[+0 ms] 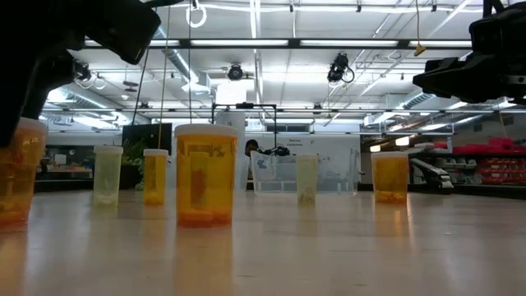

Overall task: Pick and place medicine bottles into bin by pill shape (circle, oval)
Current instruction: Put the bottom left big orange pill bottle into the left transparent bin

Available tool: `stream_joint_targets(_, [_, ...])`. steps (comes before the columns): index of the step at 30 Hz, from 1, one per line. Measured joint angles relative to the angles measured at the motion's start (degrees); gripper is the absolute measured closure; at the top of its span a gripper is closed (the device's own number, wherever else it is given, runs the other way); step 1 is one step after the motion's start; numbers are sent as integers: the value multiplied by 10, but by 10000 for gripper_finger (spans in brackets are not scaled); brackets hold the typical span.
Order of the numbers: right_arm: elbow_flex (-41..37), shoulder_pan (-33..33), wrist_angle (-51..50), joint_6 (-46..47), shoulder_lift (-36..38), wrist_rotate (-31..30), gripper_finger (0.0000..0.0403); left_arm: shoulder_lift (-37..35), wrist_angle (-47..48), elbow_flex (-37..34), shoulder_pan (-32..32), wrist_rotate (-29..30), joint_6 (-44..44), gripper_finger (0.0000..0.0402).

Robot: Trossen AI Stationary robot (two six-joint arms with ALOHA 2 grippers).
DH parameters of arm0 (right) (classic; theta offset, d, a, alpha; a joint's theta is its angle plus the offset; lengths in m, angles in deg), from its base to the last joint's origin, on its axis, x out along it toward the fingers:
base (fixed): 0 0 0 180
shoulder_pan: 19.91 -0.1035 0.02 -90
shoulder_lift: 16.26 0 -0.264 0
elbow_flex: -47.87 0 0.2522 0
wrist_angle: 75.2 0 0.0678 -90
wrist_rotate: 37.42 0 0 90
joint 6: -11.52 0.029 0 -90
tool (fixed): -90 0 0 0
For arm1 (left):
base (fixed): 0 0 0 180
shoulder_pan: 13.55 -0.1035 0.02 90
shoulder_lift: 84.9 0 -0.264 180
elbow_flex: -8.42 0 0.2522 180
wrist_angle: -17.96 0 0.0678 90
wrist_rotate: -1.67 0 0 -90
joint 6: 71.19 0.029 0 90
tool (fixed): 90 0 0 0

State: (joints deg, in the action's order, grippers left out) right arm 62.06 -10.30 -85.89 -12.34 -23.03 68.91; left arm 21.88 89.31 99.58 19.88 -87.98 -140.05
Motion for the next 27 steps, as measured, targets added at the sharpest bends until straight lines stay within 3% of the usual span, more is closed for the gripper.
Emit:
stream_joint_targets(10, [0,0,0,0,0,0,310,-8,-1,0,-57,-55,97,168])
stream_joint_targets(27, [0,0,0,0,0,0,310,-105,3,0,-167,-48,192,161])
